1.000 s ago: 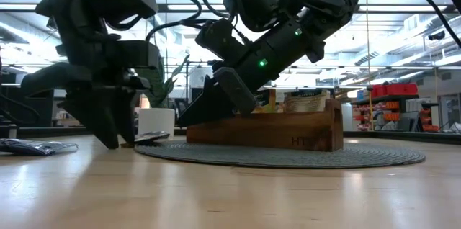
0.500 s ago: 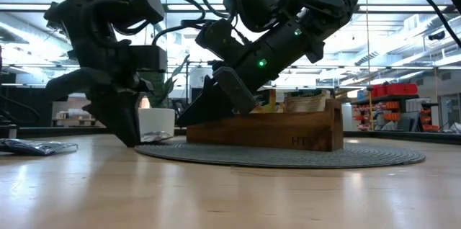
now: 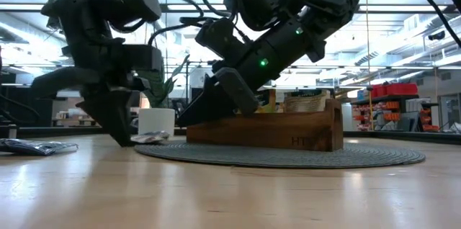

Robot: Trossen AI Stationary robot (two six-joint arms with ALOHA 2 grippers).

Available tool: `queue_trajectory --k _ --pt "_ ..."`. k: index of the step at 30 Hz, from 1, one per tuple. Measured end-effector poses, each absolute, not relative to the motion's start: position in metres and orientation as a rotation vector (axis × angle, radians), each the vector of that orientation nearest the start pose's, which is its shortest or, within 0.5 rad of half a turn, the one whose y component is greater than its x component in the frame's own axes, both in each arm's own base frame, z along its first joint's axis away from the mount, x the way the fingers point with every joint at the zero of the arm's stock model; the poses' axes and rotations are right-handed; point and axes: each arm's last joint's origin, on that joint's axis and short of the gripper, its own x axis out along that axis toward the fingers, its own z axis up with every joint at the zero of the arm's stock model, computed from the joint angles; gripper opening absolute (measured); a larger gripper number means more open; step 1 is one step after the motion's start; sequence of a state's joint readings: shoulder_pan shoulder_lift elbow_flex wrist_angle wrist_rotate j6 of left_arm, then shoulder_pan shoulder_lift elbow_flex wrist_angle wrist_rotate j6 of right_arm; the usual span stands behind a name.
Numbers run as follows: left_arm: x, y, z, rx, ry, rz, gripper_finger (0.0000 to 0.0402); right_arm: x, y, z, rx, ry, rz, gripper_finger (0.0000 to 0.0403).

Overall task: Pick & Place Tea
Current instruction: Put the orange tea bag into the middle section of the wooden organizer

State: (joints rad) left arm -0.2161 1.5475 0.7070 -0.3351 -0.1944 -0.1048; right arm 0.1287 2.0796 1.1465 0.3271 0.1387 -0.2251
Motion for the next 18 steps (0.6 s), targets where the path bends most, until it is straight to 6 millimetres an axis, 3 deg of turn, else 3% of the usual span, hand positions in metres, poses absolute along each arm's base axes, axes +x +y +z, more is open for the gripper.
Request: queue_trajectory --k 18 --pt "0.253 -0.053 0.166 0.128 1.014 -0.003 0.0001 0.421 0.054 0.123 -0.443 0.538 0.103 0.018"
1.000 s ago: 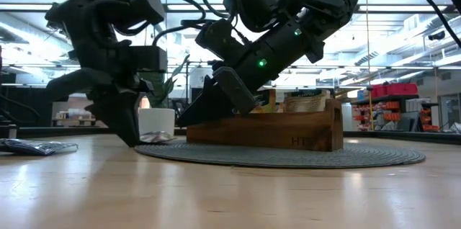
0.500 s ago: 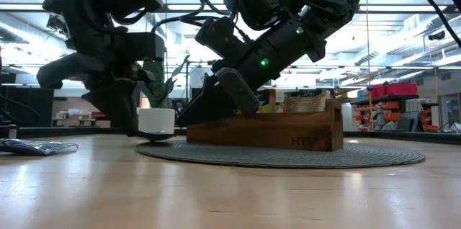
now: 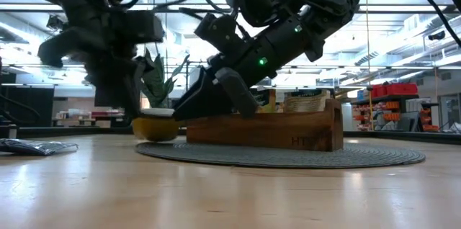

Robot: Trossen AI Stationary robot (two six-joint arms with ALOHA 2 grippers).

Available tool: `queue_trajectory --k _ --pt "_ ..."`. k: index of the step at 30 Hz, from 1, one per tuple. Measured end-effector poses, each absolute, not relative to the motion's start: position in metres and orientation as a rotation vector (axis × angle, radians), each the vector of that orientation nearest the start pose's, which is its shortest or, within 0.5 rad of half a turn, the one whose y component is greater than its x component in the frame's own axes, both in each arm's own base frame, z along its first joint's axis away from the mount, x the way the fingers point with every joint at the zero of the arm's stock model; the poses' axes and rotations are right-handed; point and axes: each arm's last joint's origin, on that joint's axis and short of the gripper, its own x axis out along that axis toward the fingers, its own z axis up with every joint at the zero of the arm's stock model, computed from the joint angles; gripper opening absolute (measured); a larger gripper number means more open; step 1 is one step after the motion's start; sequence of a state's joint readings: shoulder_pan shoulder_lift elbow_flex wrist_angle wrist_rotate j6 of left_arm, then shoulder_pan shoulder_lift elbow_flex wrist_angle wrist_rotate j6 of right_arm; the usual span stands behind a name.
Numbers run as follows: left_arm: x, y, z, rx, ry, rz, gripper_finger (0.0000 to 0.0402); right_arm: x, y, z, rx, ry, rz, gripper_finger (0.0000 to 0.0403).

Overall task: Pick & Place Tea
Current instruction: Put the orange tea bag into the middle section of the wooden organizer

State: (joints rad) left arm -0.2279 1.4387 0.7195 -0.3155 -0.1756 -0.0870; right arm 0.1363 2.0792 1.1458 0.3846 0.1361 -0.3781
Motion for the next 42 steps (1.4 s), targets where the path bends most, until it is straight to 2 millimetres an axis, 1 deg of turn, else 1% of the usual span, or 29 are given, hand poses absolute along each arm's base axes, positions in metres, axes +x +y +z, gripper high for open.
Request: queue_trajectory --k 5,11,15,21,24,26,28,30,33,35,38,40,42 --pt "0.251 -0.053 0.173 0.123 0.981 -0.012 0.0001 0.422 0.056 0.124 -0.448 0.522 0.121 0.018" --pt "0.251 -0.053 0.175 0.121 0.971 -0.013 0.0 0.422 0.056 0.124 -0.437 0.521 0.116 0.0179" --pt "0.251 -0.054 0.175 0.121 0.97 -0.014 0.0 0.422 0.056 0.124 -0.422 0.518 0.112 0.0164" --pt "0.251 -0.053 0.175 0.12 0.969 -0.013 0.0 0.421 0.055 0.122 -0.411 0.541 0.109 0.0113" --pt "0.252 -0.054 0.175 0.129 0.962 -0.019 0.0 0.421 0.054 0.122 -0.395 0.544 0.077 0.0069" --pt "0.253 -0.054 0.176 0.131 0.95 -0.021 0.0 0.421 0.053 0.122 -0.393 0.545 0.074 0.0027" --pt "0.253 -0.054 0.176 0.14 0.944 -0.016 0.0004 0.421 0.053 0.122 -0.394 0.545 0.072 0.001" --pt "0.253 -0.053 0.176 0.15 0.942 -0.003 0.0014 0.421 0.052 0.123 -0.385 0.545 0.05 0.0009" --pt "0.254 -0.053 0.177 0.168 0.936 -0.003 0.0042 0.42 0.052 0.129 -0.381 0.551 0.033 0.0004" --pt "0.253 -0.053 0.178 0.17 0.938 -0.002 0.0064 0.418 0.051 0.137 -0.373 0.556 0.022 0.0003" --pt "0.252 -0.052 0.184 0.165 0.908 0.0 0.0093 0.413 0.051 0.15 -0.363 0.562 0.017 0.0002" --pt "0.249 -0.051 0.188 0.168 0.894 0.011 0.0107 0.41 0.052 0.159 -0.354 0.571 0.014 0.0002" --pt "0.248 -0.05 0.195 0.171 0.837 0.035 0.0116 0.406 0.053 0.167 -0.338 0.582 0.009 0.0001"
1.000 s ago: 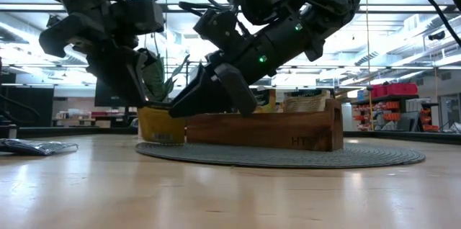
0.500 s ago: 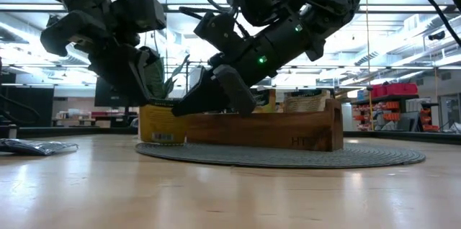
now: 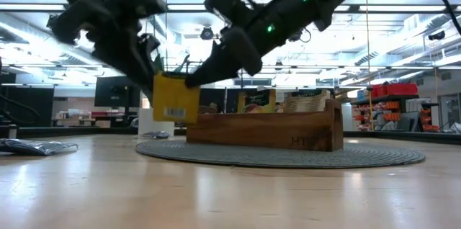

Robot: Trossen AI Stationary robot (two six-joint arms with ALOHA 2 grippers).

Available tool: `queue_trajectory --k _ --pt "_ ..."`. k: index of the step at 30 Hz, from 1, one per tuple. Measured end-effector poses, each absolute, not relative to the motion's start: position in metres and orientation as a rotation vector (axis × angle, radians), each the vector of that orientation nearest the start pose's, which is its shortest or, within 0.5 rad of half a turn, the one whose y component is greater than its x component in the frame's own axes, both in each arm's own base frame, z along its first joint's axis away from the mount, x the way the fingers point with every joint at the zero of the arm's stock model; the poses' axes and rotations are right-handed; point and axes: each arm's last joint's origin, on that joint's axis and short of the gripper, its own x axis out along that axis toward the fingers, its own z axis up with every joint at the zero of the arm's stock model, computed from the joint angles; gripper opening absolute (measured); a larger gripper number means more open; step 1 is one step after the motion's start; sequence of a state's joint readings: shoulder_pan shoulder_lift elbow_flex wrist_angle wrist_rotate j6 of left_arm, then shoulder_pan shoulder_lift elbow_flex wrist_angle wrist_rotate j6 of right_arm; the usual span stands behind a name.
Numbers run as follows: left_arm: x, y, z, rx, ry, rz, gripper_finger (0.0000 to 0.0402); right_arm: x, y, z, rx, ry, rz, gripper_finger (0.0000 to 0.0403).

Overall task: Pick & Place Tea
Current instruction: Put the orange tea bag into the middle section of the wooden organizer

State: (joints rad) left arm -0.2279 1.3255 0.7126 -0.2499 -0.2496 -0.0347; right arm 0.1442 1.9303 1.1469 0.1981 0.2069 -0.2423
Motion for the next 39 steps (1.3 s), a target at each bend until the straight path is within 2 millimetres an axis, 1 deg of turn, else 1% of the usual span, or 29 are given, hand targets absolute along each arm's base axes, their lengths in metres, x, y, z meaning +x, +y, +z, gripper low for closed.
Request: queue_trajectory --k 5,7,12,16,21,22,24,27,30,33,37,39 --pt "0.237 -0.048 0.209 0.191 0.659 0.04 0.0113 0.396 0.057 0.186 -0.303 0.59 -0.044 0.0001" --pt "0.229 -0.046 0.212 0.208 0.619 0.055 0.0109 0.392 0.058 0.193 -0.286 0.591 -0.072 0.0001" --pt "0.217 -0.041 0.218 0.245 0.524 0.087 0.01 0.381 0.061 0.209 -0.239 0.608 -0.154 0.0" --pt "0.206 -0.036 0.216 0.256 0.452 0.099 0.0094 0.369 0.058 0.225 -0.146 0.614 -0.232 0.0" --pt "0.189 -0.03 0.206 0.236 0.313 0.114 0.009 0.357 0.054 0.235 -0.038 0.635 -0.322 0.0" --pt "0.184 -0.028 0.202 0.235 0.31 0.12 0.009 0.355 0.053 0.237 -0.016 0.638 -0.333 0.0" --pt "0.18 -0.025 0.2 0.216 0.27 0.132 0.0089 0.35 0.053 0.238 0.014 0.659 -0.351 0.0" --pt "0.172 -0.022 0.197 0.204 0.256 0.141 0.0089 0.348 0.056 0.237 0.062 0.668 -0.369 0.0" --pt "0.165 -0.02 0.194 0.197 0.24 0.135 0.0089 0.346 0.061 0.235 0.098 0.68 -0.374 0.0" --pt "0.16 -0.018 0.192 0.201 0.223 0.145 0.0089 0.341 0.067 0.232 0.112 0.702 -0.418 0.0" --pt "0.153 -0.013 0.187 0.2 0.213 0.175 0.0089 0.338 0.078 0.232 0.132 0.684 -0.44 0.0" --pt "0.152 -0.011 0.189 0.198 0.2 0.192 0.0089 0.336 0.081 0.232 0.151 0.68 -0.447 0.0"
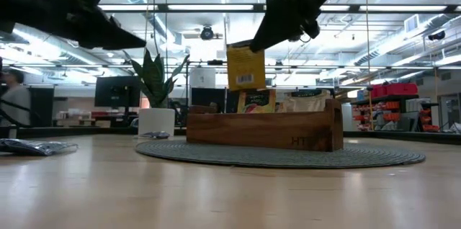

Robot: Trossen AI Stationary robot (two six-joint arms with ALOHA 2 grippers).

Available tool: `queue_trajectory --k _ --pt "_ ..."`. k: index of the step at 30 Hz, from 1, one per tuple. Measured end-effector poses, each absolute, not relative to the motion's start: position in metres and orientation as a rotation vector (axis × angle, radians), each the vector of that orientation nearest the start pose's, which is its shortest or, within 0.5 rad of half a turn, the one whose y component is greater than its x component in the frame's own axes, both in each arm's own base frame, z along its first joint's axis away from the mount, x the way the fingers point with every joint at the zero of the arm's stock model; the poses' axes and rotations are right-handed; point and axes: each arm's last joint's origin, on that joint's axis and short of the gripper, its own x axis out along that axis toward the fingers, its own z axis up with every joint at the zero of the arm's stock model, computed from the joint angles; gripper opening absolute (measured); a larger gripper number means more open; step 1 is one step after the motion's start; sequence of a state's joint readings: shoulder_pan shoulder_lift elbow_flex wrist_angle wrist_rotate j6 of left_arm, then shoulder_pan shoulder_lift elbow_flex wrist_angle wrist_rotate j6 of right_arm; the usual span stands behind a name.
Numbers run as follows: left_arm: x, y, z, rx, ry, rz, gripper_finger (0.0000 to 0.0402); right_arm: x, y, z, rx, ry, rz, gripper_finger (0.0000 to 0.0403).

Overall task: Pick & Place Tea
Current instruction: Put the orange tea bag into the middle section of the wooden organizer

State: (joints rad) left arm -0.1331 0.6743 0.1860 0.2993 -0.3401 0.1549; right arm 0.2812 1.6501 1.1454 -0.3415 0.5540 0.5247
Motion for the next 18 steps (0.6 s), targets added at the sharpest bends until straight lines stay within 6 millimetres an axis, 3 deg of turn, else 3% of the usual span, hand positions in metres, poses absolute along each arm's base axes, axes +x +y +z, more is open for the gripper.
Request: queue_trajectory --k 18 --pt "0.15 -0.005 0.196 0.232 0.144 0.23 0.0089 0.329 0.067 0.199 0.254 0.702 -0.545 0.0"
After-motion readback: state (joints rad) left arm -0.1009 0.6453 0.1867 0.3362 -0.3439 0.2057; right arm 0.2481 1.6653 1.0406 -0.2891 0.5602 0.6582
